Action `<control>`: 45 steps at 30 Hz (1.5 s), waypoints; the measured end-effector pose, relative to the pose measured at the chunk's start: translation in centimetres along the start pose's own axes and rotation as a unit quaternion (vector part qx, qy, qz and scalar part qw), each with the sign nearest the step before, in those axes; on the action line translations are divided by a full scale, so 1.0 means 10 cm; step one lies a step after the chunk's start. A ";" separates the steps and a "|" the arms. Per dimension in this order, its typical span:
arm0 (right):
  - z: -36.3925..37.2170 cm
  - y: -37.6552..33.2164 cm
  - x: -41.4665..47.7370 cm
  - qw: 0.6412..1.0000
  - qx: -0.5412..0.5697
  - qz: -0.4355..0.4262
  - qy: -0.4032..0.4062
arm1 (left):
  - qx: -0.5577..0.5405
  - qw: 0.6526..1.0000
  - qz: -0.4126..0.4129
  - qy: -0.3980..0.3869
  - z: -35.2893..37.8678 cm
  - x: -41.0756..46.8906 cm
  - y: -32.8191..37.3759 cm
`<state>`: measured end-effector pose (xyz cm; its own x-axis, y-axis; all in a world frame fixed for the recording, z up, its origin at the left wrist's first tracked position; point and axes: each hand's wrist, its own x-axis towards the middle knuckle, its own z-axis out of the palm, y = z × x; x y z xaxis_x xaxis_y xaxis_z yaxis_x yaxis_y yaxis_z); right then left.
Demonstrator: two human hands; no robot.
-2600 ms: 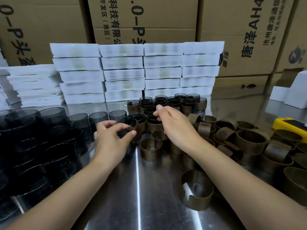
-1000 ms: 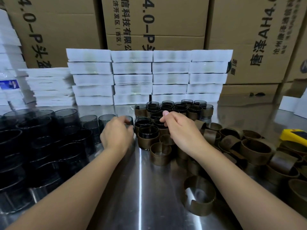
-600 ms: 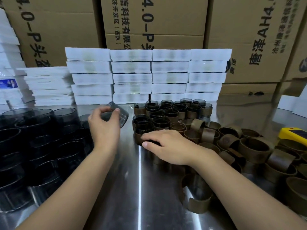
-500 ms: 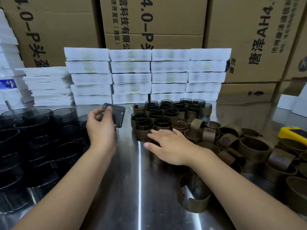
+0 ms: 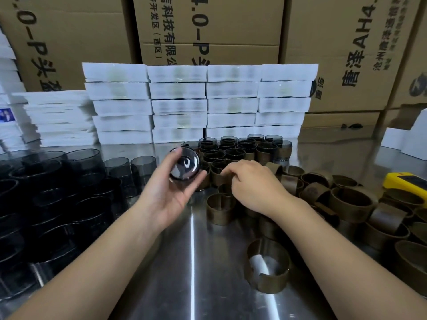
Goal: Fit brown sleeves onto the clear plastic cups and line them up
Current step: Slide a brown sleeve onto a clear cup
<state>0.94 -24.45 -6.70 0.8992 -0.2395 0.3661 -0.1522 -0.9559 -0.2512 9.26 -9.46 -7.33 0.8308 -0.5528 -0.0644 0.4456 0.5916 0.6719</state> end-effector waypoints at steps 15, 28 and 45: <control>0.05 -0.09 -0.10 0.985 -0.002 -0.090 -0.150 | -0.021 0.999 0.039 -0.005 -0.09 0.05 -0.01; 0.05 -0.11 0.01 0.968 0.248 -0.005 0.019 | 0.050 0.997 0.055 -0.012 -0.26 0.17 0.03; 0.02 -0.16 0.01 0.696 0.706 0.130 0.024 | 0.219 0.973 0.044 -0.055 -0.19 0.18 -0.17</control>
<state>1.34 -22.93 -6.49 0.8970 -0.4101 0.1646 0.2776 0.2329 -0.9320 10.61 -10.33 -10.01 0.8075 -0.5855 0.0715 0.1696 0.3466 0.9226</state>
